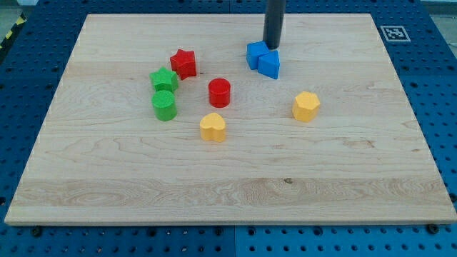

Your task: Separate the blue blocks from each other

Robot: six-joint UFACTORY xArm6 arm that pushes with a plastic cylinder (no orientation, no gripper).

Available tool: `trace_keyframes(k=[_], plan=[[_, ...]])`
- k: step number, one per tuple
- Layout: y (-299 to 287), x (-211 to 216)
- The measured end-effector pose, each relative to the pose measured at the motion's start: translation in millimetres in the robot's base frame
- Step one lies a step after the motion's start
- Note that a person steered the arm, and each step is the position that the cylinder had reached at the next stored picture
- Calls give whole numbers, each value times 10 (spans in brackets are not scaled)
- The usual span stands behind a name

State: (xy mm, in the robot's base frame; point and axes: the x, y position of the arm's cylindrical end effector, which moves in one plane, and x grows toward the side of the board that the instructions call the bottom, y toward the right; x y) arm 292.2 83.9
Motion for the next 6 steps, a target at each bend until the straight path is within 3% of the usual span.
trace_keyframes(k=[2,6], plan=[[44,318],[-169,483]])
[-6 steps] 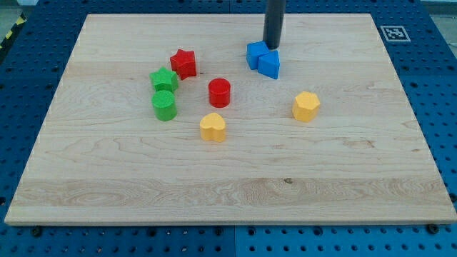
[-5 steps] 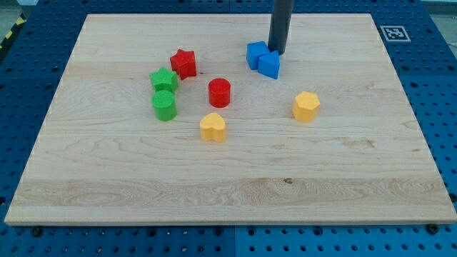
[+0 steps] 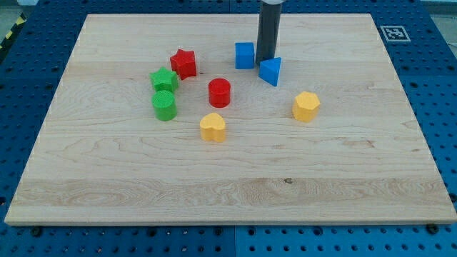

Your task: Separate the blue blocks from each other

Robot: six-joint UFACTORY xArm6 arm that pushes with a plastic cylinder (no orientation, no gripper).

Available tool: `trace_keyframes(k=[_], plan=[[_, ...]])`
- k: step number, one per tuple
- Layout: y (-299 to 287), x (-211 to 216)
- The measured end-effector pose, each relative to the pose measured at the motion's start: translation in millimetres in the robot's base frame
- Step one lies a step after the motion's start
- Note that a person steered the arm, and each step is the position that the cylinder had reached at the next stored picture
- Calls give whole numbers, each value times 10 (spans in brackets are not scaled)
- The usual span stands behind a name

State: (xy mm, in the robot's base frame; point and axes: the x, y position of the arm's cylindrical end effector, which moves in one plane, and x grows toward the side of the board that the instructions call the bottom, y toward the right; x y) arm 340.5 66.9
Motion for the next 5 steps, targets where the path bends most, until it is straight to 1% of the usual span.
trace_keyframes(k=[2,3,4,5], plan=[[338,59],[784,76],[955,376],[960,843]])
